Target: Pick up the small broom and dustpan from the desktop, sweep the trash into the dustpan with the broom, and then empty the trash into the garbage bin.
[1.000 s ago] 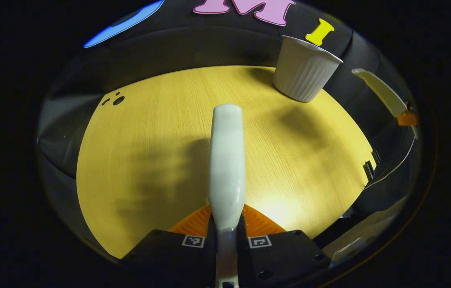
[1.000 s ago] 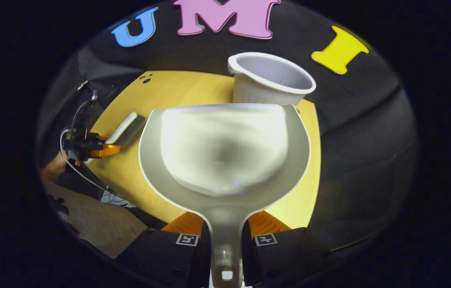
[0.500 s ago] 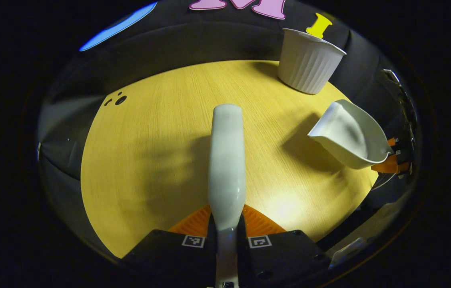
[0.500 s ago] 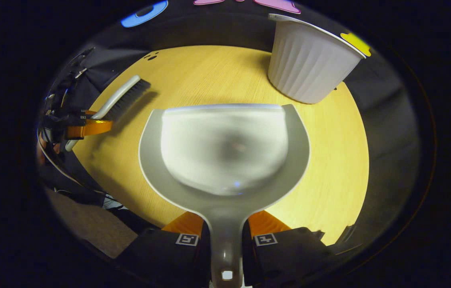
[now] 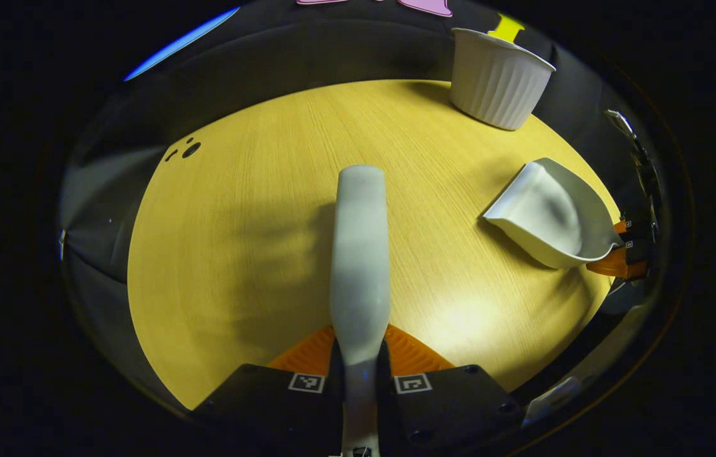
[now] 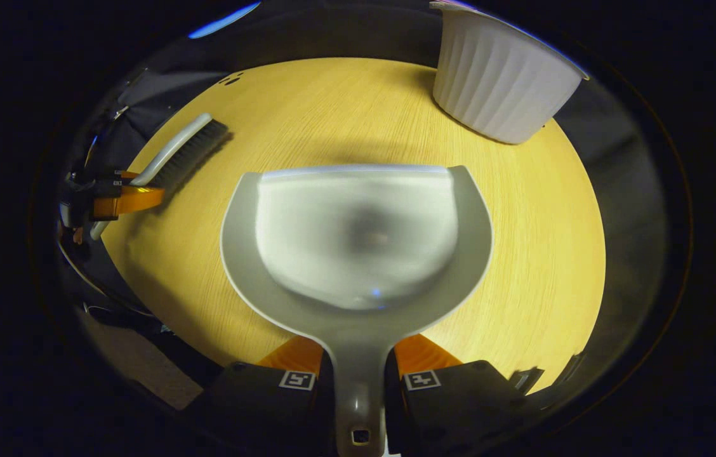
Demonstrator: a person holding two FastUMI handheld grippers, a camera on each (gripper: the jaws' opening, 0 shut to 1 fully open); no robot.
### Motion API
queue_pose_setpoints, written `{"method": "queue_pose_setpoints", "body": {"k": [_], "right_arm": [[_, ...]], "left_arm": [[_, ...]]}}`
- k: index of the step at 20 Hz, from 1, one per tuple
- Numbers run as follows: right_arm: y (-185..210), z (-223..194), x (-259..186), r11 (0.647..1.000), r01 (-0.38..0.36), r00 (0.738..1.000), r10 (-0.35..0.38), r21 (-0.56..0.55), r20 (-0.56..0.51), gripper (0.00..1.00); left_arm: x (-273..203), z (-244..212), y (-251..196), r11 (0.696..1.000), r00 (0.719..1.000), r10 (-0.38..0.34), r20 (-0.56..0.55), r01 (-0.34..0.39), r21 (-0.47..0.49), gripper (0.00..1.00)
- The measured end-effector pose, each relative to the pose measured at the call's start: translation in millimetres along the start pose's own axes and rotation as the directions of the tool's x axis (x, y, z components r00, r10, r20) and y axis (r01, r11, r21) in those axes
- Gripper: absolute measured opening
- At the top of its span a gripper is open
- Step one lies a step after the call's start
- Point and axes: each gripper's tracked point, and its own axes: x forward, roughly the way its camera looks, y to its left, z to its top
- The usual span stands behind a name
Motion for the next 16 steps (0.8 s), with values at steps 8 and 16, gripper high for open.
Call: {"method": "queue_pose_setpoints", "body": {"k": [8, 16], "right_arm": [[6.9, -5.9, -0.3, 1.000, -0.022, 1.000, 0.023, 0.013, -0.009, 0.42], [3.9, -2.2, -36.0, 1.000, -0.024, 0.999, 0.023, 0.019, 0.027, 0.47]], "left_arm": [[5.2, -5.0, 4.5, 0.997, 0.999, 0.042, -0.009, -0.042, 0.058, 0.27], [-25.7, -1.3, 7.5, 0.990, 0.995, 0.091, 0.046, -0.096, 0.104, 0.36]]}}
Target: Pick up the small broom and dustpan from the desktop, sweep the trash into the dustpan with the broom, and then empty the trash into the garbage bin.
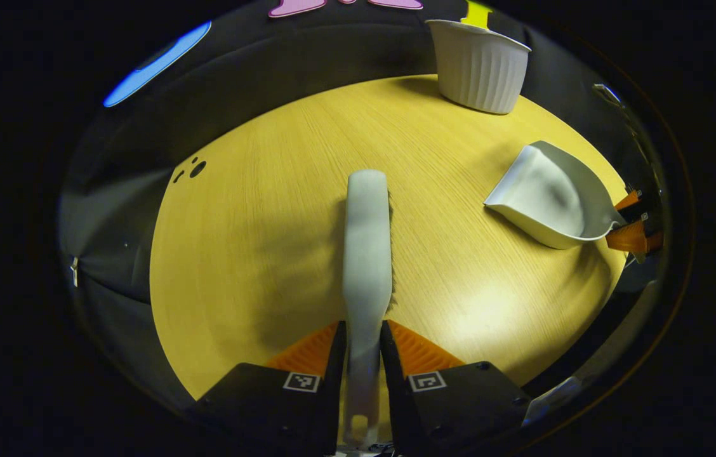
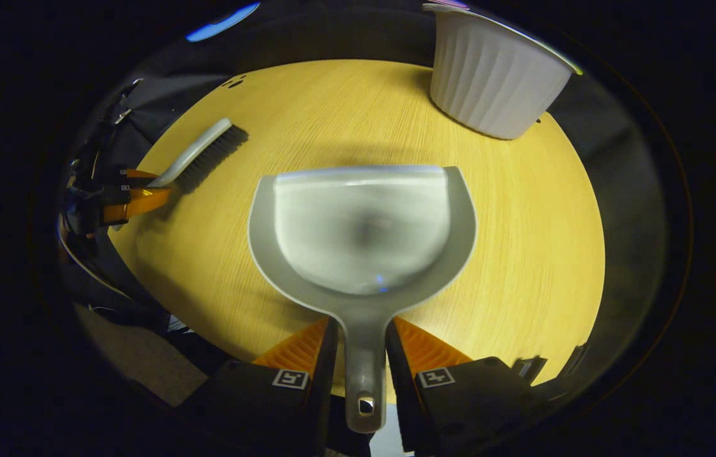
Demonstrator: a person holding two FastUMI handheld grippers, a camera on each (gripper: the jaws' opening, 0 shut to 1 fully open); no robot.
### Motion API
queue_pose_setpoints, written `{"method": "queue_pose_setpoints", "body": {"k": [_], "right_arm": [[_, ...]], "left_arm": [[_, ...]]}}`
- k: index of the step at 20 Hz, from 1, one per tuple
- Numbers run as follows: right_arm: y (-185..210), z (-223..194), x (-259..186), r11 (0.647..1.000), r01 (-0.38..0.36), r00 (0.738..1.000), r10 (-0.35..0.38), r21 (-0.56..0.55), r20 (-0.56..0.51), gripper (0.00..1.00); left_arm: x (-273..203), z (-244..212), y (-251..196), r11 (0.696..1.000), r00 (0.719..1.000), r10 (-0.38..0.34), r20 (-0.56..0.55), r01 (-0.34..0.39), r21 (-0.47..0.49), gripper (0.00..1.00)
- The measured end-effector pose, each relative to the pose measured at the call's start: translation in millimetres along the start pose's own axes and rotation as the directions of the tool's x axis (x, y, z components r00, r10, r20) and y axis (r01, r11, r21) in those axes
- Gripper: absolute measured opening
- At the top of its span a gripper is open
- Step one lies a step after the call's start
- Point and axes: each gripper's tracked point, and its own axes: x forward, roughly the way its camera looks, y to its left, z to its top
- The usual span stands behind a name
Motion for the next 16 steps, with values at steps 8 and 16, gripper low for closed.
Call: {"method": "queue_pose_setpoints", "body": {"k": [8, 16], "right_arm": [[-6.4, 60.2, -82.2, 0.999, 0.015, 0.966, -0.024, 0.035, 0.257, 0.47], [-4.9, 171.5, -181.0, 0.999, 0.052, 0.769, -0.044, 0.006, 0.638, 0.47]], "left_arm": [[-80.9, 67.9, 5.3, 0.996, 0.963, 0.025, 0.268, -0.001, -0.087, 0.36], [-178.9, 194.5, 17.1, 0.986, 0.773, 0.081, 0.629, 0.030, -0.164, 0.36]]}}
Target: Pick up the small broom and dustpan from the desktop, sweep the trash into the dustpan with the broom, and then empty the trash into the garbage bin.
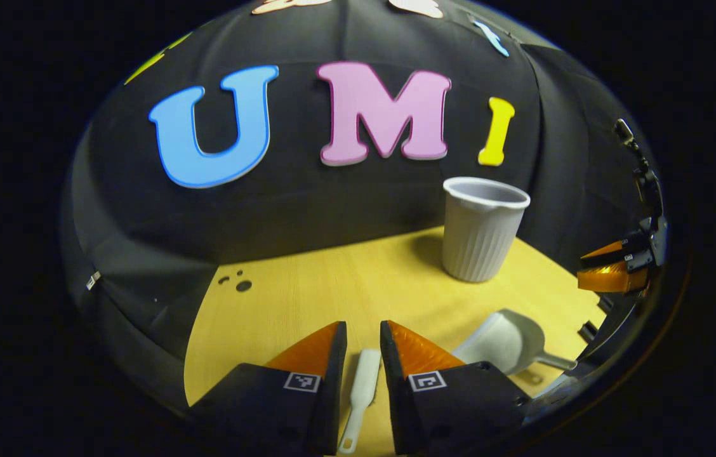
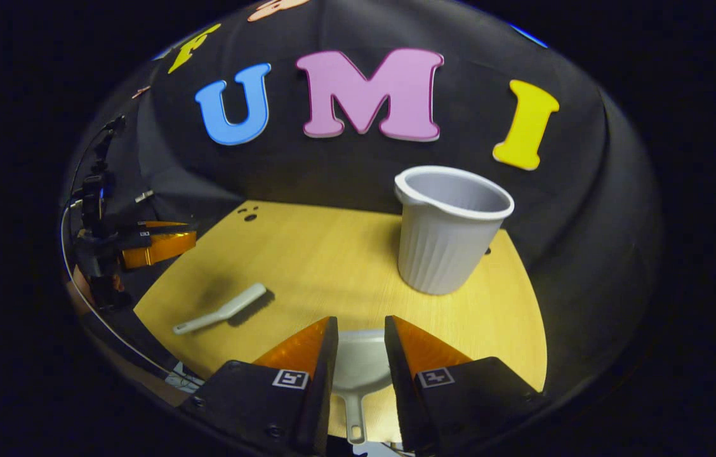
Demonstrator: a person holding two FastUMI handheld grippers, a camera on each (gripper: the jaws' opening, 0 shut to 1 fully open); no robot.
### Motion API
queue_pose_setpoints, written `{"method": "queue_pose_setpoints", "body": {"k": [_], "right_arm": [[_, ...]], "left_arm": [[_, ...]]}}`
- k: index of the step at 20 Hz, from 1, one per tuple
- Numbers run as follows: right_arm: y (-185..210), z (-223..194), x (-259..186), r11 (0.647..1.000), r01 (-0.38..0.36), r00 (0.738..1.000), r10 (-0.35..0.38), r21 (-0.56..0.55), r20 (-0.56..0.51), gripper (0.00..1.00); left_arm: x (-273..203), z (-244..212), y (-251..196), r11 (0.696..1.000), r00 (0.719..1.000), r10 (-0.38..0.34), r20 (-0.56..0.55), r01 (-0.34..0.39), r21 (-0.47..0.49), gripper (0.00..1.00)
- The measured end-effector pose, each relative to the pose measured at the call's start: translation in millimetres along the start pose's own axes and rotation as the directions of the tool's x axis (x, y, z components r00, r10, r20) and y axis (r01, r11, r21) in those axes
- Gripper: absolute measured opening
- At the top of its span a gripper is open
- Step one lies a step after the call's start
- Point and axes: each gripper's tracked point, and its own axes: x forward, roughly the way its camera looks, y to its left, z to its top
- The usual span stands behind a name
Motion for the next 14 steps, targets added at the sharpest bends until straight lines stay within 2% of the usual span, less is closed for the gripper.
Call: {"method": "queue_pose_setpoints", "body": {"k": [1, 2, 3, 4, 5, 6, 8, 14], "right_arm": [[-1.0, 18.4, -5.6, 1.000, 0.008, 0.999, -0.007, -0.011, 0.045, 0.47], [-1.0, 33.9, -11.3, 1.000, 0.014, 0.996, -0.012, -0.016, 0.092, 0.41], [-1.1, 49.7, -17.3, 1.000, 0.020, 0.990, -0.017, -0.018, 0.143, 0.47], [-0.3, 63.7, -25.3, 1.000, 0.025, 0.981, -0.021, -0.019, 0.192, 0.47], [-0.7, 75.7, -30.5, 0.999, 0.028, 0.971, -0.022, -0.018, 0.237, 0.41], [-0.8, 79.4, -32.0, 0.999, 0.028, 0.967, -0.022, -0.022, 0.255, 0.46], [-2.2, 69.7, -28.8, 0.999, 0.028, 0.970, -0.021, -0.026, 0.243, 0.45], [0.0, 75.9, -31.5, 1.000, 0.011, 0.974, -0.007, -0.015, 0.228, 0.43]], "left_arm": [[-2.8, 18.2, -5.7, 1.000, 0.999, -0.012, 0.047, 0.012, -0.009, 0.36], [-6.6, 33.6, -10.5, 1.000, 0.995, -0.024, 0.093, 0.025, -0.017, 0.36], [-11.7, 50.4, -15.3, 0.999, 0.990, -0.032, 0.135, 0.035, -0.023, 0.36], [-17.9, 64.8, -19.3, 0.999, 0.984, -0.041, 0.172, 0.046, -0.025, 0.36], [-22.1, 76.0, -23.2, 0.998, 0.978, -0.047, 0.204, 0.054, -0.028, 0.36], [-25.2, 83.0, -25.4, 0.998, 0.974, -0.051, 0.222, 0.059, -0.030, 0.36], [-26.6, 83.5, -26.2, 0.997, 0.972, -0.062, 0.225, 0.069, -0.026, 0.36], [-31.0, 86.8, -34.0, 0.997, 0.974, -0.071, 0.214, 0.076, -0.015, 0.36]]}}
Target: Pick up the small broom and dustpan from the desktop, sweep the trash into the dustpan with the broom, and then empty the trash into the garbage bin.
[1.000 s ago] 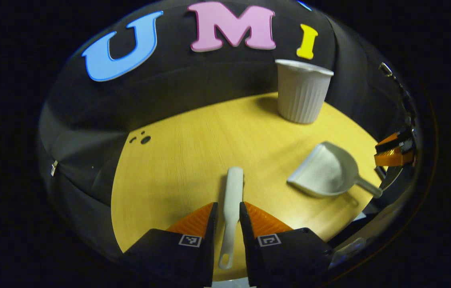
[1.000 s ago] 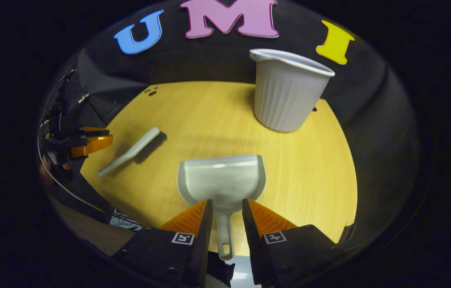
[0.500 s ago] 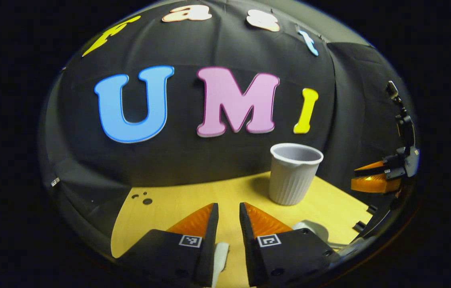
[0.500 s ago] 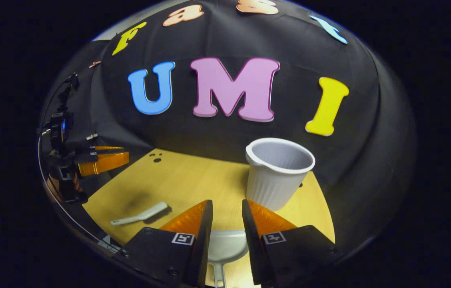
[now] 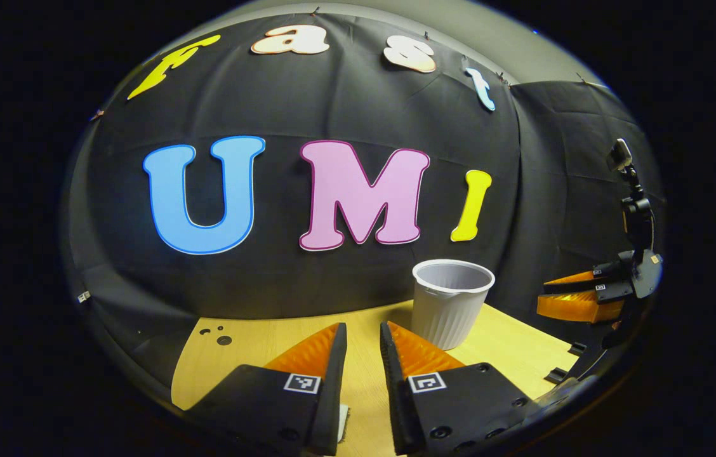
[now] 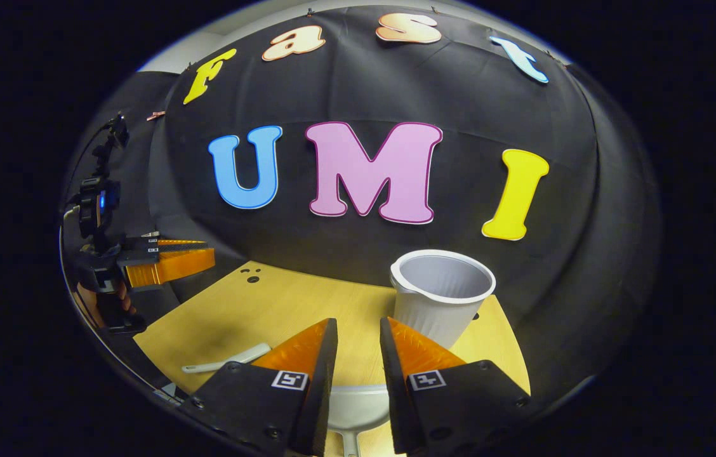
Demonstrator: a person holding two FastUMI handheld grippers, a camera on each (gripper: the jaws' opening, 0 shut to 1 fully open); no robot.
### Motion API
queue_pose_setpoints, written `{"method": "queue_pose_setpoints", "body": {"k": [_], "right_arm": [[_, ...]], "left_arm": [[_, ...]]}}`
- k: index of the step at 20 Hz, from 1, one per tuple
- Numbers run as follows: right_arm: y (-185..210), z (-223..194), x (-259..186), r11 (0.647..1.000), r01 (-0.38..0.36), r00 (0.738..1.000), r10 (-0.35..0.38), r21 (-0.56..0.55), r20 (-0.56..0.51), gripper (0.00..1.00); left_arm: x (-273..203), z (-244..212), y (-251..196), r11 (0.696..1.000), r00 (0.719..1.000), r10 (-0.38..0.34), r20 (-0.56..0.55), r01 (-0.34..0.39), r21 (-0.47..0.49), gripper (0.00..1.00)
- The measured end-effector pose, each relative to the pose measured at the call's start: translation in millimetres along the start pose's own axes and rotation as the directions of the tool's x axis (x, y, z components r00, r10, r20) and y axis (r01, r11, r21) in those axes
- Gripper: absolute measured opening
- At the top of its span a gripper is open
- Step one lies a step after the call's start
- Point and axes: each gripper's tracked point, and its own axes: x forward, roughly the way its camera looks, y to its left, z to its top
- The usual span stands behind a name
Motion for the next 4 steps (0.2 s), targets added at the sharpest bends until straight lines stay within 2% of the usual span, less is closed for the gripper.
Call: {"method": "queue_pose_setpoints", "body": {"k": [4], "right_arm": [[0.0, 1.3, -0.4, 1.000, 0.000, 1.000, 0.000, 0.007, -0.005, 0.43]], "left_arm": [[-3.9, 2.4, 0.8, 1.000, 1.000, 0.003, 0.002, -0.003, 0.008, 0.36]]}}
